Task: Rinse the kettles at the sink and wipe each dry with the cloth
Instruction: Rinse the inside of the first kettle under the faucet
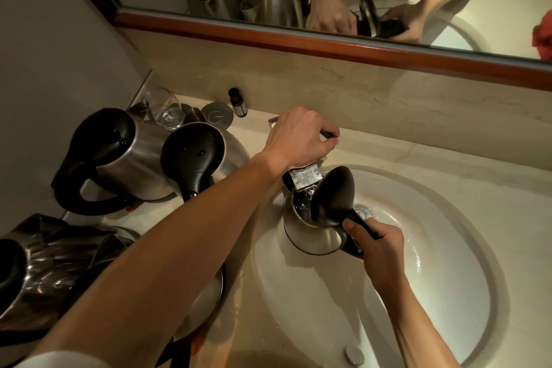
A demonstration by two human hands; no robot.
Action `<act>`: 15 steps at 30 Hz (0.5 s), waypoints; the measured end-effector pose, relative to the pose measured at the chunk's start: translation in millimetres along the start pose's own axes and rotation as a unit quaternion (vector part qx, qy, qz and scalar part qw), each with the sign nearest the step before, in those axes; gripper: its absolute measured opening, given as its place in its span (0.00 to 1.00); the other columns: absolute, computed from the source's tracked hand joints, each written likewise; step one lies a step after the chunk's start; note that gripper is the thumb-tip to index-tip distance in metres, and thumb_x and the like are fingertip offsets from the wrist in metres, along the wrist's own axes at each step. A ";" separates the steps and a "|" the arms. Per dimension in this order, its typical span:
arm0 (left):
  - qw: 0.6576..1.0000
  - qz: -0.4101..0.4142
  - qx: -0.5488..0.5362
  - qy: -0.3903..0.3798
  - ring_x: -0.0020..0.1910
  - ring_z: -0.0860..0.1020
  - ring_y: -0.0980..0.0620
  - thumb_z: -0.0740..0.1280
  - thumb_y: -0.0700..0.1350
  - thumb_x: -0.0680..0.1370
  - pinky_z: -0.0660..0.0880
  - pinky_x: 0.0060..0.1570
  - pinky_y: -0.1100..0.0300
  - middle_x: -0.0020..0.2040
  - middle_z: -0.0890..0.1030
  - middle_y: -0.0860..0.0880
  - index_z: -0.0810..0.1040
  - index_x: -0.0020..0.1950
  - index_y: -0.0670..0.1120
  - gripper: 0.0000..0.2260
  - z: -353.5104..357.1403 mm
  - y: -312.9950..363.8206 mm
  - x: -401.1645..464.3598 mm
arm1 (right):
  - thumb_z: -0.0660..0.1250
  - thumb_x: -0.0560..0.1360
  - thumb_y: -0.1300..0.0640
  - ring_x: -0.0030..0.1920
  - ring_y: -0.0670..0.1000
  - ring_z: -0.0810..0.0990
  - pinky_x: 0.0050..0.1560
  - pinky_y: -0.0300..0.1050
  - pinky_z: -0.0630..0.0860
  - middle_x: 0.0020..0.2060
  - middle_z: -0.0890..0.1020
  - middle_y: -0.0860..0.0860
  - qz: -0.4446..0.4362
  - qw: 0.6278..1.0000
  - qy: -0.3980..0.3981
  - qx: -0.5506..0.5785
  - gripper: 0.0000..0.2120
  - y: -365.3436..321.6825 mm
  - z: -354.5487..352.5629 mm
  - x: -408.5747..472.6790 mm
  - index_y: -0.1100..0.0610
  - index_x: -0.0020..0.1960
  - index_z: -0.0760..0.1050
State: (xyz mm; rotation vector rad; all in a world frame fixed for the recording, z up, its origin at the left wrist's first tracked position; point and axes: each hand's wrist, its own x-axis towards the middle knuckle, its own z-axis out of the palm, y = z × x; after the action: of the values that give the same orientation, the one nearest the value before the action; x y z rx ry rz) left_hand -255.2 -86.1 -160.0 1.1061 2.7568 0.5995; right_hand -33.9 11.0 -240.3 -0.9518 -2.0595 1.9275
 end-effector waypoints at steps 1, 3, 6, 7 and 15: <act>1.000 -0.001 -0.001 -0.001 0.48 0.82 0.48 0.64 0.53 0.75 0.78 0.45 0.51 0.46 0.86 0.54 0.86 0.51 0.57 0.12 -0.3 0.1 0.1 | 0.74 0.74 0.69 0.25 0.45 0.62 0.28 0.33 0.63 0.20 0.66 0.45 0.001 1.000 -0.002 -0.001 0.28 0.1 0.0 0.1 0.52 0.21 0.70; 1.000 -0.001 0.001 -0.004 0.46 0.82 0.48 0.64 0.53 0.75 0.77 0.44 0.52 0.45 0.86 0.55 0.86 0.50 0.56 0.11 -0.9 0.9 0.1 | 0.77 0.72 0.62 0.26 0.46 0.62 0.30 0.38 0.62 0.20 0.66 0.45 0.004 1.000 -0.006 0.001 0.25 -1.0 1.1 -0.4 0.51 0.21 0.70; 1.000 0.001 -0.008 -0.001 0.43 0.81 0.50 0.64 0.53 0.74 0.77 0.42 0.53 0.44 0.86 0.56 0.86 0.48 0.56 0.11 -1.6 1.5 -0.6 | 0.75 0.63 0.46 0.29 0.50 0.61 0.33 0.43 0.60 0.23 0.64 0.46 0.018 1.000 -0.002 0.009 0.20 -2.2 0.8 -1.1 0.52 0.23 0.67; 1.000 0.001 -0.015 -0.001 0.42 0.81 0.51 0.65 0.53 0.75 0.77 0.43 0.53 0.44 0.86 0.56 0.86 0.48 0.56 0.11 -1.7 1.6 -1.0 | 0.74 0.62 0.44 0.30 0.51 0.61 0.32 0.43 0.61 0.24 0.64 0.48 0.020 1.000 0.002 0.010 0.20 -1.6 0.2 -1.0 0.53 0.23 0.67; 0.999 -0.010 -0.038 -0.004 0.40 0.82 0.52 0.68 0.54 0.74 0.78 0.45 0.53 0.42 0.86 0.56 0.87 0.46 0.54 0.09 -4.6 3.2 -2.1 | 0.74 0.63 0.48 0.30 0.51 0.60 0.30 0.39 0.61 0.26 0.62 0.51 0.024 1.000 0.008 0.014 0.21 1.5 -2.4 -0.6 0.56 0.25 0.65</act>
State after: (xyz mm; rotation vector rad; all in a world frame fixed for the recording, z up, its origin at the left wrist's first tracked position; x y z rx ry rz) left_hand -252.7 -87.0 -154.6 1.0611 2.7102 0.6897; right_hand -31.7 12.6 -241.1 -1.0158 -2.0146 1.9593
